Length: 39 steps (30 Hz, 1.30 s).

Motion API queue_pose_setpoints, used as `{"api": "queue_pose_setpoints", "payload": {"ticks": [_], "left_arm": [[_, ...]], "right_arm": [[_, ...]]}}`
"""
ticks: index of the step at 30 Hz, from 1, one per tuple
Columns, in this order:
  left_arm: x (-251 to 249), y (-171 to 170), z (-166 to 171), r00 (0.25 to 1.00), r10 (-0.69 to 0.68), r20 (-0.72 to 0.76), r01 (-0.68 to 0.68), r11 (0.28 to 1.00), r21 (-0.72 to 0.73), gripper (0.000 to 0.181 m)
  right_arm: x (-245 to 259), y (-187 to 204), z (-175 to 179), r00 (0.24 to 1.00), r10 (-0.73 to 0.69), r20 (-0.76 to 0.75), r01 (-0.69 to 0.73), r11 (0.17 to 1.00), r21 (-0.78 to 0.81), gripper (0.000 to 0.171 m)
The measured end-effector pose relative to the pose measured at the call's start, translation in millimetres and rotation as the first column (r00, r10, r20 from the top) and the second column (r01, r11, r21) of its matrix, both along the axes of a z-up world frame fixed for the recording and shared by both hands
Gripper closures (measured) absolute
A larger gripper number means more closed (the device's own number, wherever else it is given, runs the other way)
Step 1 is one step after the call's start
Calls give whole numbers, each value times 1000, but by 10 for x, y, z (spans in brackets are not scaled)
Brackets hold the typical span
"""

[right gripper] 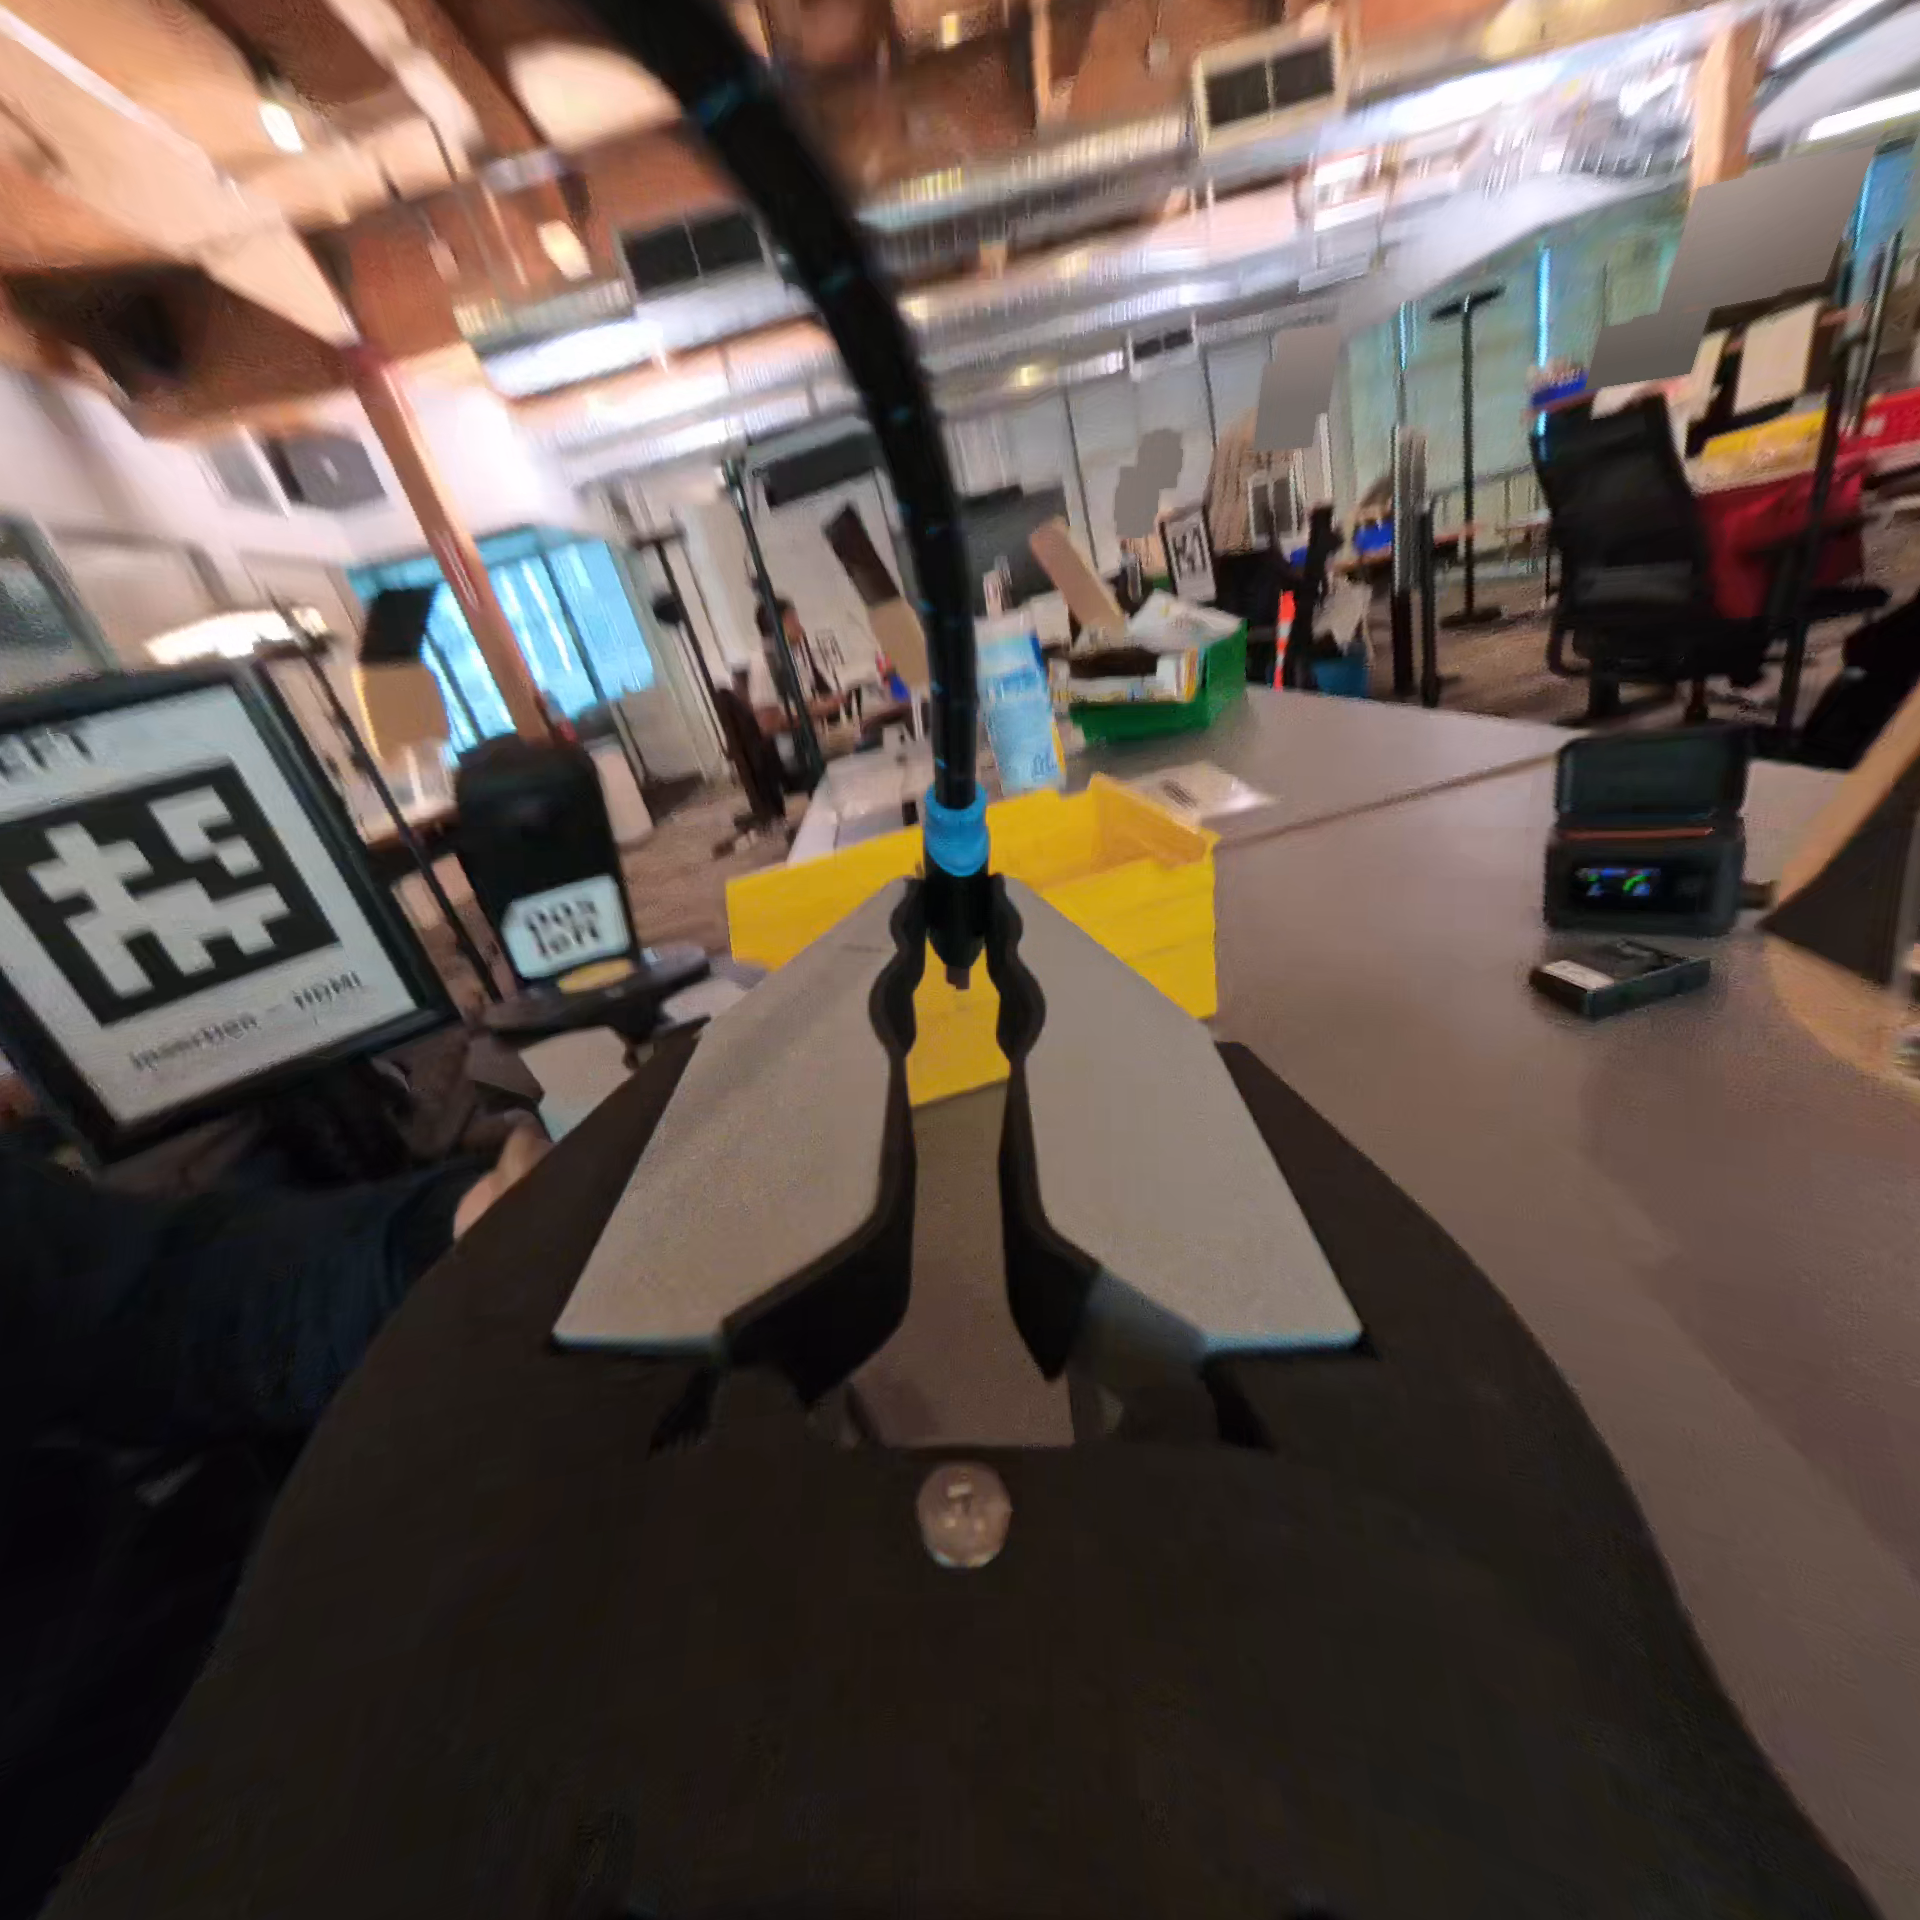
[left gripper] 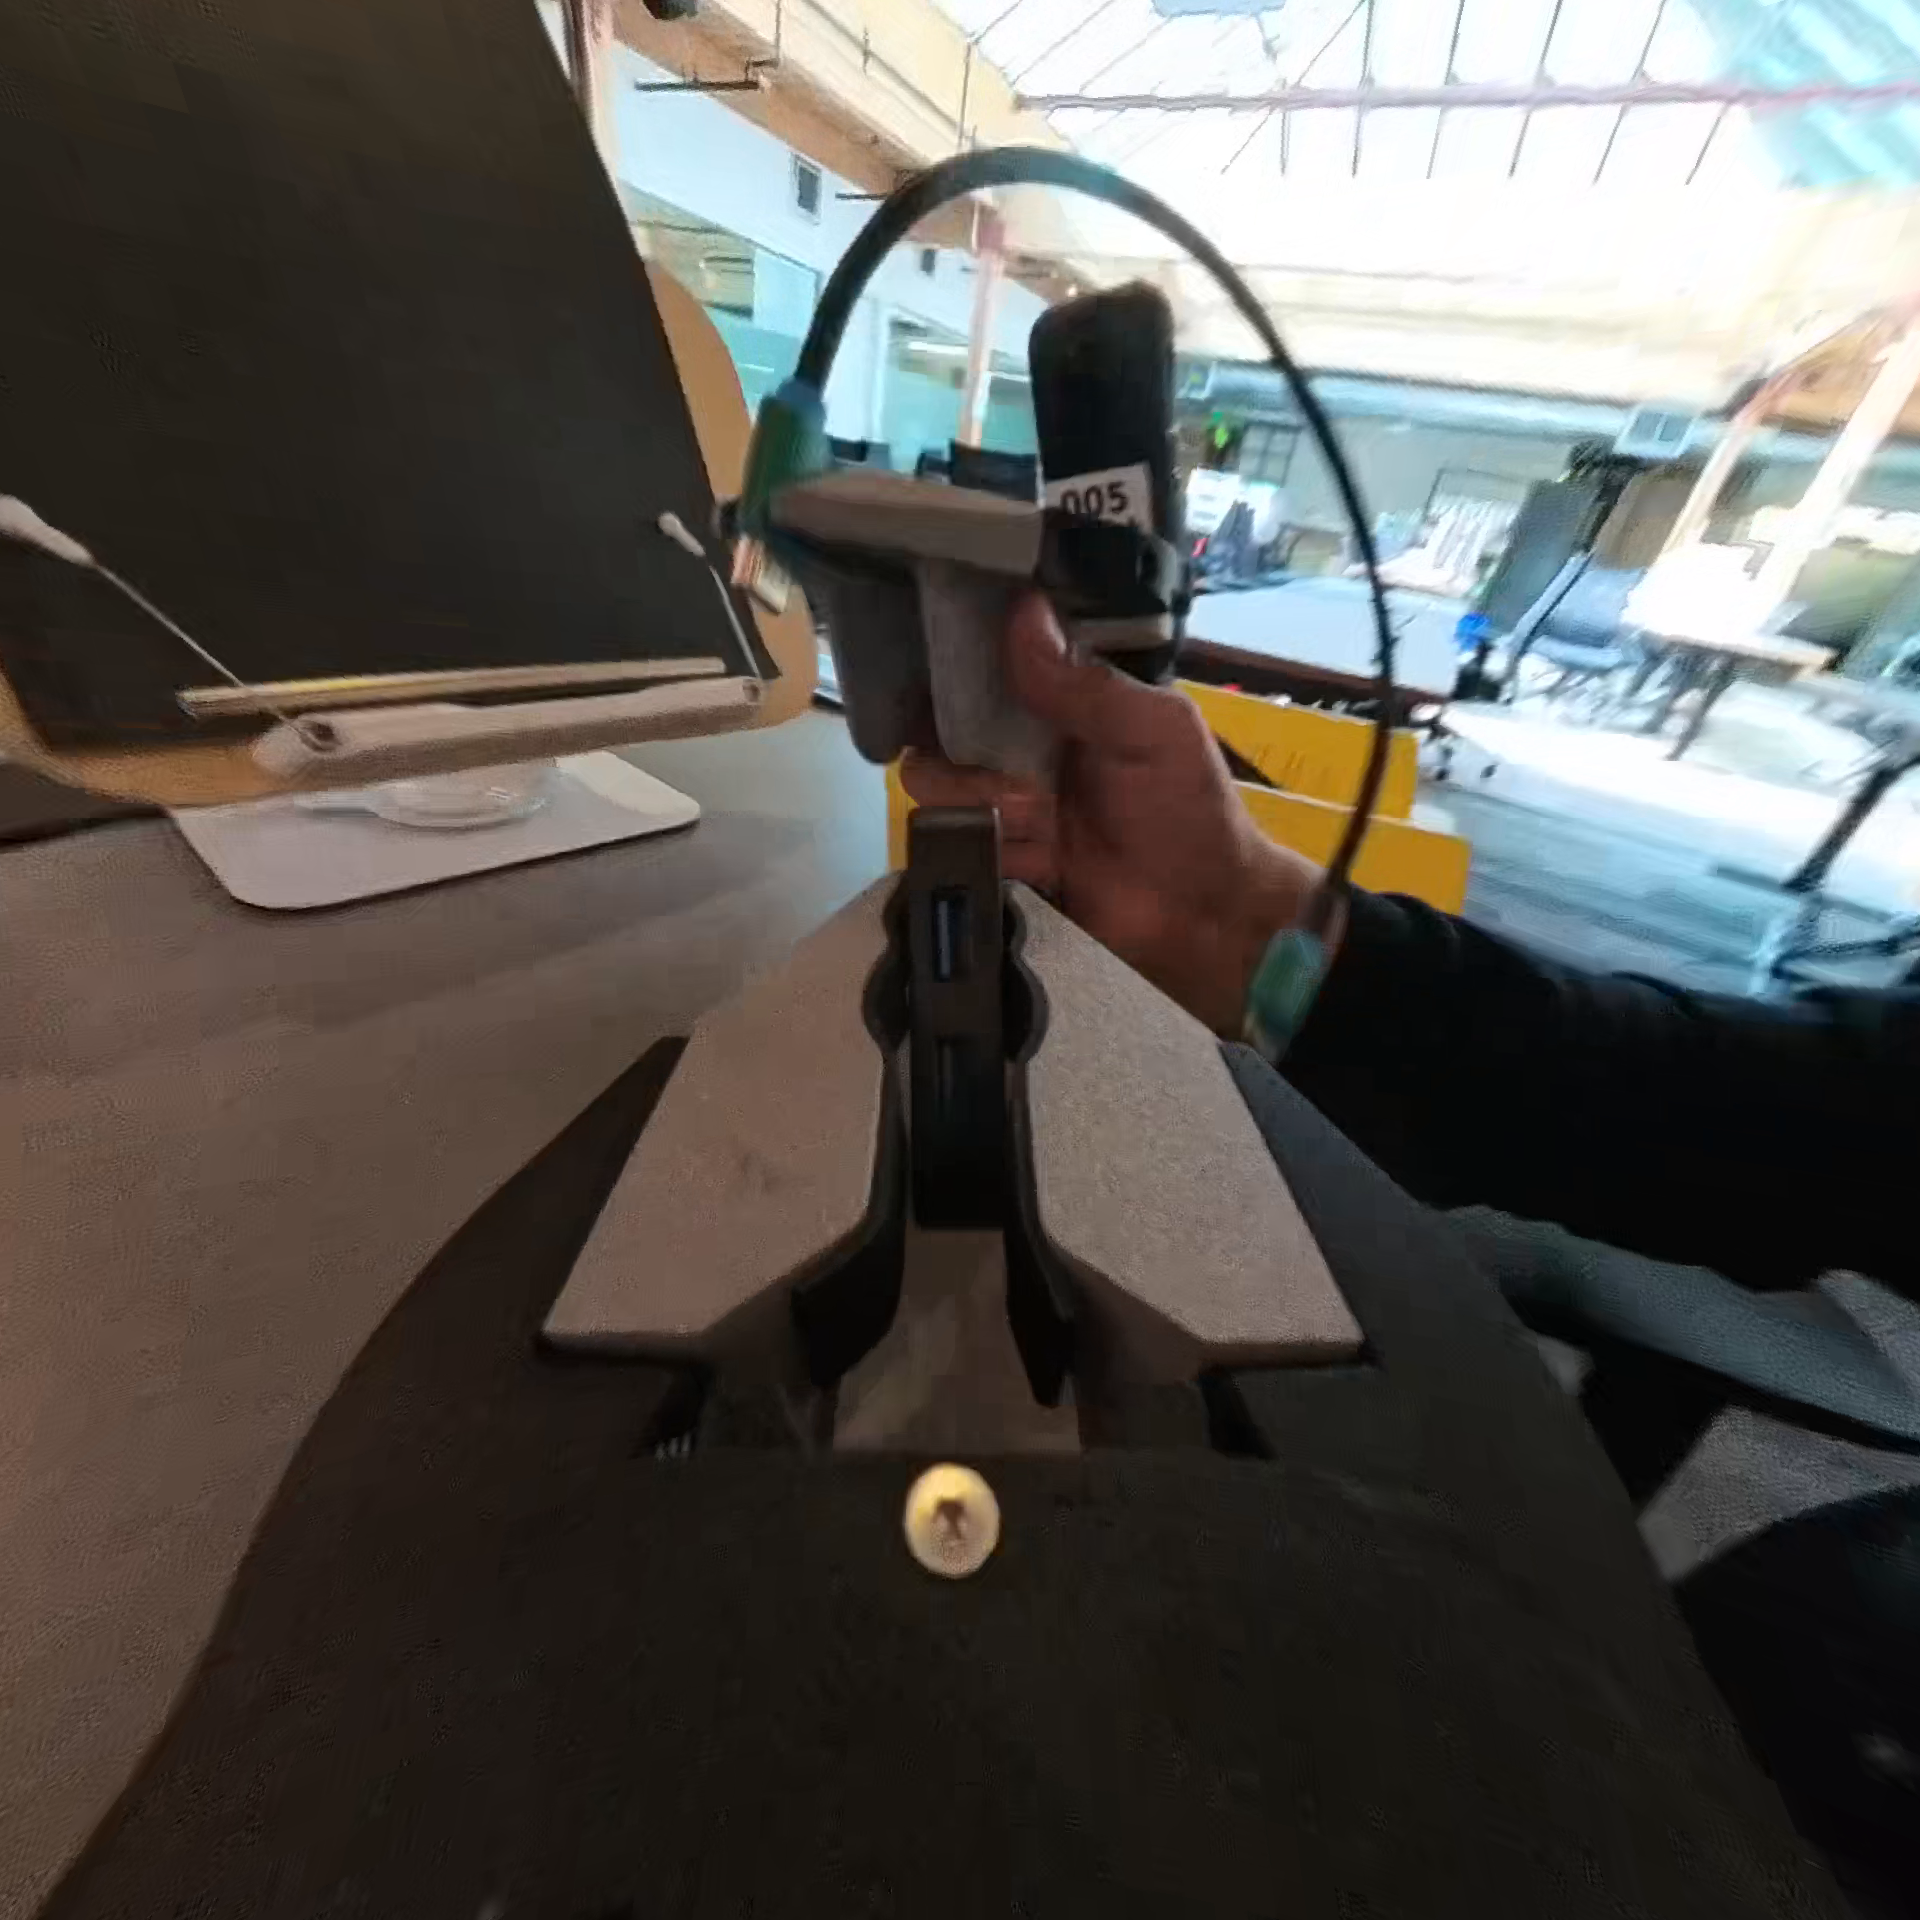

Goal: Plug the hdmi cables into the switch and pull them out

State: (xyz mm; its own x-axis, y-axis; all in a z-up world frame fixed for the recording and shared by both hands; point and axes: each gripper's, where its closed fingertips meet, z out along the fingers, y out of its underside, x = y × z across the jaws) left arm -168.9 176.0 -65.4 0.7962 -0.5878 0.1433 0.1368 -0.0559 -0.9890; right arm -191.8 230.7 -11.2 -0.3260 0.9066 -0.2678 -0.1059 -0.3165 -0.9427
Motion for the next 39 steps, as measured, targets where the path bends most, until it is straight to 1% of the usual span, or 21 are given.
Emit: {"api": "queue_pose_setpoints", "payload": {"ticks": [2, 4, 6, 7, 9, 10, 11, 12, 14, 16, 17, 20, 23, 26, 27, 28, 31, 33, 35, 37, 39], "left_arm": [[-4, 65, 51, 986, 71, -148, -60, 996, 73, 170], [7, 85, 57, 959, 141, -247, -105, 983, 153, 170], [-43, 107, -28, 894, 253, -369, -175, 957, 233, 170], [-75, 109, -64, 864, 304, -400, -206, 941, 270, 170], [-127, 111, -175, 819, 362, -445, -235, 920, 315, 170], [-175, 133, -241, 799, 389, -459, -258, 911, 323, 170], [-211, 157, -263, 799, 392, -456, -277, 913, 300, 170], [-212, 163, -257, 822, 373, -430, -274, 922, 275, 170], [-244, 209, -339, 859, 331, -391, -272, 942, 199, 171], [-284, 250, -445, 869, 294, -397, -267, 956, 123, 171], [-286, 256, -439, 879, 282, -384, -259, 959, 112, 171], [-342, 252, -379, 877, 316, -361, -286, 948, 136, 171], [-337, 261, -342, 867, 332, -372, -290, 943, 165, 171], [-273, 280, -343, 855, 323, -406, -274, 945, 177, 171], [-254, 281, -331, 849, 325, -417, -269, 944, 190, 171], [-241, 280, -318, 844, 329, -423, -267, 943, 200, 171], [-239, 270, -294, 846, 333, -416, -271, 941, 203, 171], [-245, 254, -287, 863, 320, -392, -266, 946, 187, 171], [-271, 235, -289, 878, 307, -367, -266, 951, 161, 171], [-304, 219, -265, 882, 313, -352, -272, 948, 162, 171], [-322, 211, -256, 879, 325, -350, -283, 945, 166, 171]], "right_arm": [[-166, -175, -98, 998, 13, 63, -15, 999, 37, 163], [-284, -224, -213, 990, -9, 140, -1, 998, 70, 163], [-318, -163, -314, 973, -107, 203, 71, 982, 175, 164], [-309, -114, -365, 960, -163, 230, 109, 967, 232, 162], [-256, -17, -420, 930, -263, 255, 176, 931, 319, 164], [-227, 25, -421, 918, -300, 262, 205, 920, 334, 164], [-192, 56, -416, 903, -325, 282, 225, 915, 334, 164], [-147, 51, -386, 889, -336, 311, 228, 914, 336, 164], [-2, 5, -254, 848, -378, 370, 216, 886, 411, 164], [232, 49, -23, 773, -487, 407, 214, 804, 555, 164], [371, 93, 137, 734, -539, 413, 211, 760, 615, 164], [851, 310, 668, 606, -679, 415, 202, 636, 745, 164], [1412, 660, 1158, 410, -845, 343, 204, 452, 869, 164], [1899, 931, 1396, 243, -929, 280, 168, 325, 931, 162], [2025, 997, 1372, 202, -939, 277, 148, 309, 939, 162], [2135, 1045, 1283, 167, -941, 293, 117, 314, 942, 162], [2526, 1197, 874, 17, -944, 330, -25, 329, 944, 162], [2770, 1288, 617, -44, -943, 330, -129, 333, 934, 162], [3023, 1393, 434, -122, -931, 345, -178, 363, 915, 162], [3224, 1483, 340, -174, -920, 350, -208, 382, 901, 161], [3396, 1575, 358, -229, -916, 328, -214, 376, 901, 161]]}}
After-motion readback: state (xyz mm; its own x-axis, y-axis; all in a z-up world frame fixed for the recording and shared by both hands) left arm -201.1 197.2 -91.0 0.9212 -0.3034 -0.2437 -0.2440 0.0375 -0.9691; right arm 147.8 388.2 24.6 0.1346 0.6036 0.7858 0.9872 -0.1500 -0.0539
